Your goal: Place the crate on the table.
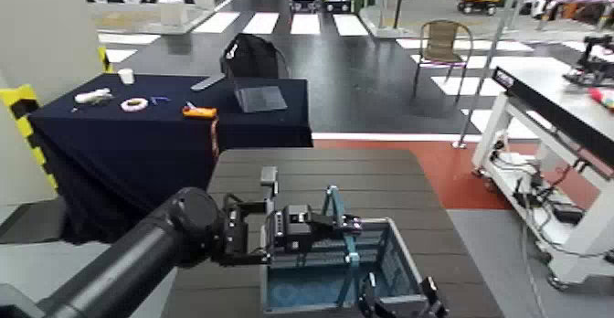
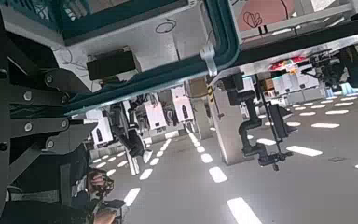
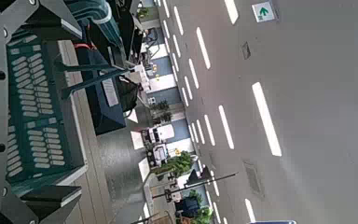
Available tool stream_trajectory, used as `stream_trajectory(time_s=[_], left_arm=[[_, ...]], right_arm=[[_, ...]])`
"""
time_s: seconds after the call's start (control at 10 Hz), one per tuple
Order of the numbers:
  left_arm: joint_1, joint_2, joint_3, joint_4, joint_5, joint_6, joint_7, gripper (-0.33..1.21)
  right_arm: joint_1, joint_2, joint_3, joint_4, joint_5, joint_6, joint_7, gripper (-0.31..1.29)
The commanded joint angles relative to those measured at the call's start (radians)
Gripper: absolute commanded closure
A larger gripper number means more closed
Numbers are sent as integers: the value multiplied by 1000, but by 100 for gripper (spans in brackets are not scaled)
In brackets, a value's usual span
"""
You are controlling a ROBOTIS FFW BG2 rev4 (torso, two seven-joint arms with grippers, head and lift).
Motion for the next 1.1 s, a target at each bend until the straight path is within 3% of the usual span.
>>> stream_trajectory(time_s=[0.1,0.4,0.6,0.9,1.1], left_arm=[[-11,-6,-13,30,-23,-41,-32,107],[-37,-28,-38,100,-61,-90,-70,106],[-37,-37,-47,134,-61,-127,-81,90],[-39,-42,-50,157,-63,-149,-93,86],[-36,-37,-12,160,-133,-175,-90,52]], right_arm=[[-3,0,5,6,-2,-8,0,13],[-13,-2,12,12,-5,-17,0,13],[-13,-3,12,14,-6,-19,0,13],[-13,-3,12,14,-6,-20,0,13],[-10,-3,9,11,-9,-20,0,13]])
